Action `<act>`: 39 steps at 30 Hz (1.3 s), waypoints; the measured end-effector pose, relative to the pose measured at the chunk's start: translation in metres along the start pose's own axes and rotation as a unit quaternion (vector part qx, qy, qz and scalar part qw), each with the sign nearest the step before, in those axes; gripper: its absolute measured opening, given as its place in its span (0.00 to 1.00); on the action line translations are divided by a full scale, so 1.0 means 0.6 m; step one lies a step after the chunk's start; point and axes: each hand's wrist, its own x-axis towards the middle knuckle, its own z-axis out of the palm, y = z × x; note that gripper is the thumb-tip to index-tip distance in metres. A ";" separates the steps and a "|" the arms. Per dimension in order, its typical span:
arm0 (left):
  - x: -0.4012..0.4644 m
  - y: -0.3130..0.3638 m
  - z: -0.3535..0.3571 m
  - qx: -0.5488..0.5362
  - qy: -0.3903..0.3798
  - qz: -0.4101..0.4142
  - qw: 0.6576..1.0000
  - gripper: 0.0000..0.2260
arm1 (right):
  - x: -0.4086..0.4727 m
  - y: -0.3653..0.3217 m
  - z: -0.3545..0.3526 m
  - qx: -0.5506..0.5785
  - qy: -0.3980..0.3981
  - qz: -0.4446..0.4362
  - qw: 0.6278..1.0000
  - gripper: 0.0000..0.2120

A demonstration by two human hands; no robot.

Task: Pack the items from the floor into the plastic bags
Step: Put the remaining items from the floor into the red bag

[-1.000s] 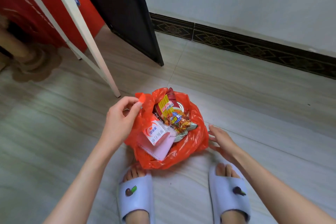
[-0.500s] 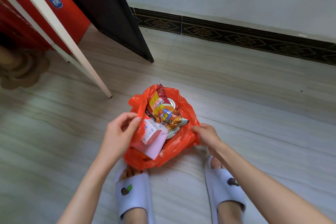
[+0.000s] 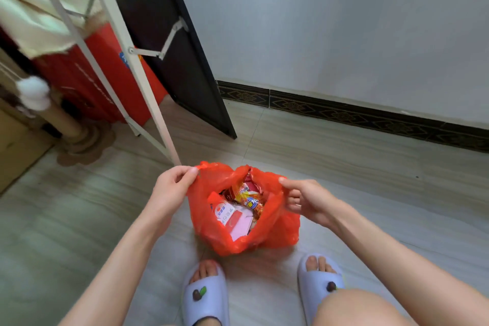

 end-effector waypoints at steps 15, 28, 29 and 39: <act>-0.094 -0.001 -0.055 -0.031 -0.054 -0.022 0.998 0.10 | -0.109 -0.041 -0.035 -0.398 0.112 -0.076 0.907 0.09; 0.035 -0.028 -0.021 -0.090 0.004 -0.217 0.972 0.07 | 0.004 -0.058 -0.058 -0.035 0.039 -0.004 0.999 0.14; 0.026 -0.009 -0.027 -0.087 0.008 -0.235 0.968 0.08 | -0.015 -0.069 -0.049 -0.019 0.039 0.004 0.999 0.13; -0.083 0.279 -0.122 -0.047 0.011 -0.274 0.961 0.13 | -0.242 -0.318 0.110 -0.159 0.064 0.037 0.984 0.11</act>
